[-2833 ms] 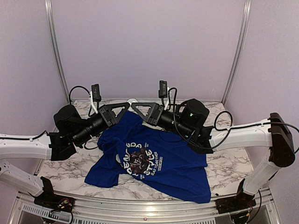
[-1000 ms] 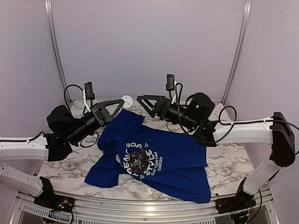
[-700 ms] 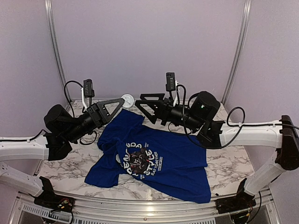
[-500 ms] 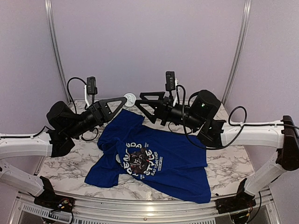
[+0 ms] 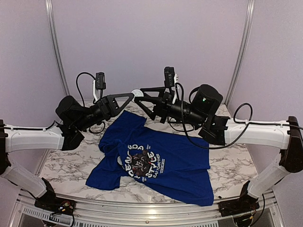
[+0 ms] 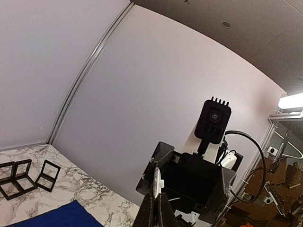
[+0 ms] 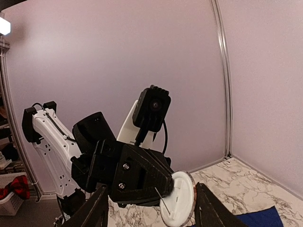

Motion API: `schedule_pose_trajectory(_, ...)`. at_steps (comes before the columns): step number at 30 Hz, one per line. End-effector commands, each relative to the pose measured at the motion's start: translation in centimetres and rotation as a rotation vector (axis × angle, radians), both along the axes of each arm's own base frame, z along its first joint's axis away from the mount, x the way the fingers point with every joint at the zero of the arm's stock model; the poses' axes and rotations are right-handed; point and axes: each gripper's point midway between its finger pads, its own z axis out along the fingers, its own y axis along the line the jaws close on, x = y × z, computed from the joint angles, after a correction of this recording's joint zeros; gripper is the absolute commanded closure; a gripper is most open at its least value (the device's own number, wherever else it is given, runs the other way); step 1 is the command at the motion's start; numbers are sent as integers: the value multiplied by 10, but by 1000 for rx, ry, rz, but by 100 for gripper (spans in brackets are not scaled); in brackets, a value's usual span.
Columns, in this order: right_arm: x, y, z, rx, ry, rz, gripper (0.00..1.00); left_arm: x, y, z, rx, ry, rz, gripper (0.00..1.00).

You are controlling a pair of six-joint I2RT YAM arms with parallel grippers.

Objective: Remove the brooch from the garment
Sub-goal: Close the brooch securely.

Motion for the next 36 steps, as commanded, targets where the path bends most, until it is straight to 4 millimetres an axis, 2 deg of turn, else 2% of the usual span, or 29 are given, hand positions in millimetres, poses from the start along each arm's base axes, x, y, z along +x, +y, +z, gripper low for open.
schedule_pose_trajectory(1, 8, 4, 3, -20, -25, -10, 42, 1, 3, 23, -60, -56, -35, 100)
schedule_pose_trajectory(9, 19, 8, 1, -21, -21, -3, 55, 3, 1, 24, -62, -59, -41, 100)
schedule_pose_trajectory(17, 22, 4, 6, 6, -15, -17, 62, 5, 0, 23, -57, -55, -43, 100)
schedule_pose_trajectory(36, 22, 3, 12, 47, 0, -4, 63, 8, -1, 21, -47, -44, -36, 100)
